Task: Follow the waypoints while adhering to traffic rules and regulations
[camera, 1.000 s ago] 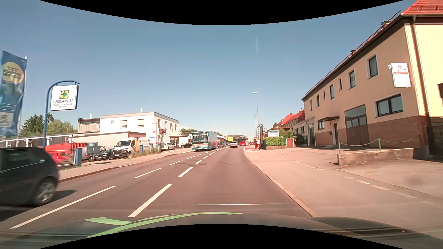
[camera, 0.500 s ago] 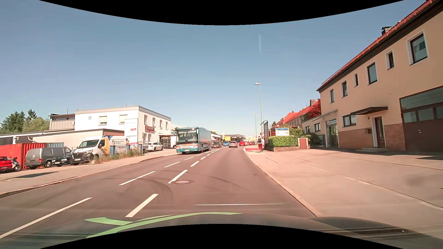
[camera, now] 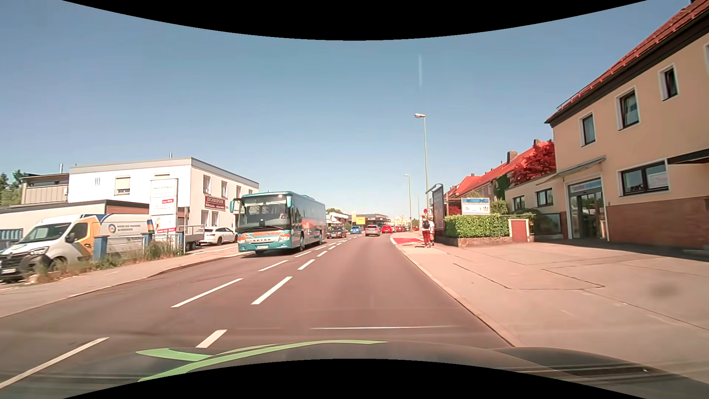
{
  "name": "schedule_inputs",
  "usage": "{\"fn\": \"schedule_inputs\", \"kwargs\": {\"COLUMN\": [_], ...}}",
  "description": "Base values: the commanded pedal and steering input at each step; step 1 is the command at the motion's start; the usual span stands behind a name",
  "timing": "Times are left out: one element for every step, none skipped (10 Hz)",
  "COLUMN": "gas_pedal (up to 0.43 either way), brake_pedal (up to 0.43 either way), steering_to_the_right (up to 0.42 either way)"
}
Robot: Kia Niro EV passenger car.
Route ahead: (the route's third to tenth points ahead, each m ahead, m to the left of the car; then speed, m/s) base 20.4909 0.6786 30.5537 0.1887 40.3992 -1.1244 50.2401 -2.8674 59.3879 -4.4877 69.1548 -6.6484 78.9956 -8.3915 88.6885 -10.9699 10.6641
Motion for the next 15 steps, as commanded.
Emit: {"fn": "schedule_inputs", "kwargs": {"gas_pedal": [0.000, 0.000, 0.000, 0.000, 0.000, 0.000, 0.000, 0.000, 0.000, 0.000, 0.000, 0.000, 0.000, 0.000, 0.008], "brake_pedal": [0.000, 0.000, 0.000, 0.000, 0.000, 0.000, 0.000, 0.000, 0.000, 0.000, 0.000, 0.000, 0.000, 0.000, 0.000], "steering_to_the_right": [0.011, 0.011, 0.011, 0.011, 0.011, 0.011, 0.012, 0.012, 0.012, 0.012, 0.013, 0.013, 0.013, 0.013, 0.013]}}
